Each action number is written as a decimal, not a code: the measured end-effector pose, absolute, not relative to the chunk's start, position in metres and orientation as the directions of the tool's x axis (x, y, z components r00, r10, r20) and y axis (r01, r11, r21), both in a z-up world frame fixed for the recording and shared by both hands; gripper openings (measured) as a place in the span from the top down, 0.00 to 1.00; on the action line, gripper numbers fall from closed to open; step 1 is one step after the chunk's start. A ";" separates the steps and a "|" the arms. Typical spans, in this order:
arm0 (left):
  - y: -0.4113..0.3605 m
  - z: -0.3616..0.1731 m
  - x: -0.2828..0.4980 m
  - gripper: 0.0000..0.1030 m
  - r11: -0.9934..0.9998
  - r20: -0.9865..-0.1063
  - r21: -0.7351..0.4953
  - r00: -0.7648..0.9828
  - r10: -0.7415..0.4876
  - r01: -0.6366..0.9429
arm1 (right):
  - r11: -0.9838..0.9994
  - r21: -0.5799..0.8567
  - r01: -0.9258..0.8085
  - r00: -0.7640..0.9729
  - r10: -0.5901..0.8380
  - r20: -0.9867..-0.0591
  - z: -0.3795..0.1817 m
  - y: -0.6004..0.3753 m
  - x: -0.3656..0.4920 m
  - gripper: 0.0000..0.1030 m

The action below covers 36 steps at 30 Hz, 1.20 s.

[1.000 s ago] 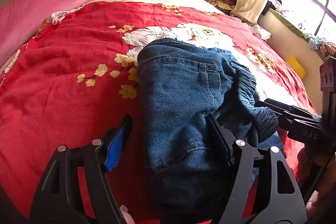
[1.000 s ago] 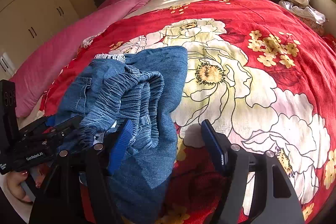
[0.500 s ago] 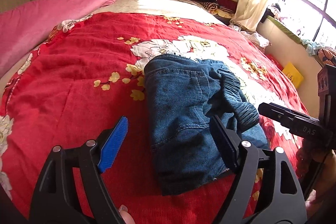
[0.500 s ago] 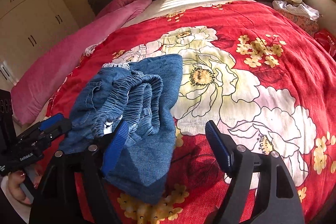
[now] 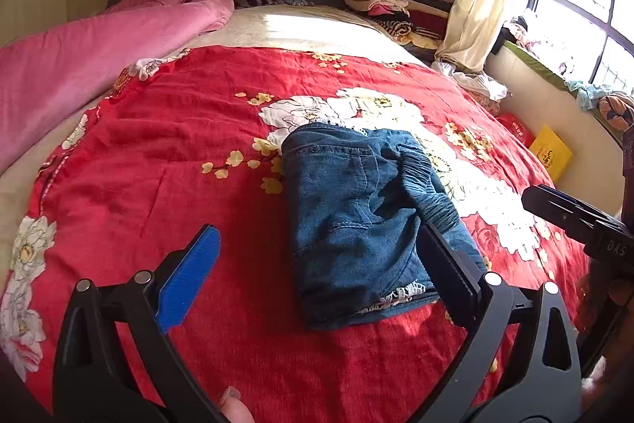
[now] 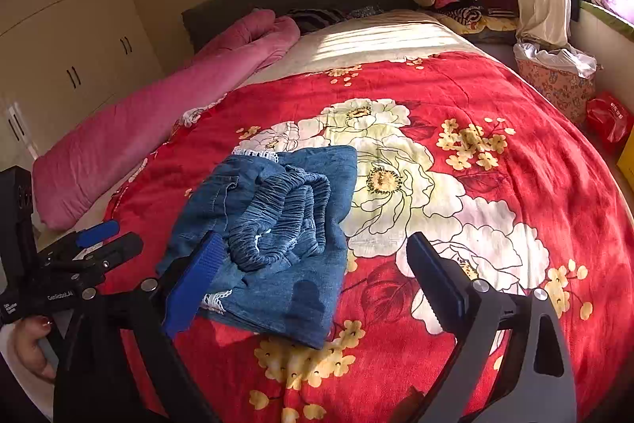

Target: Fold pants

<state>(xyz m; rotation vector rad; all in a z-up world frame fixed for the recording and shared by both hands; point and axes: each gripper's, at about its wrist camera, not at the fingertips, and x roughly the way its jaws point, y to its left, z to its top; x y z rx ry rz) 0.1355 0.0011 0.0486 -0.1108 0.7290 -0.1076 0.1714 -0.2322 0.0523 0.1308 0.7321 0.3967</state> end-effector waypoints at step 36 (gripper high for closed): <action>0.000 0.017 0.045 0.09 0.993 -0.705 -0.110 0.700 -0.113 0.050 | 0.954 0.149 -0.261 0.737 0.297 -0.607 0.040 -0.230 0.068 0.05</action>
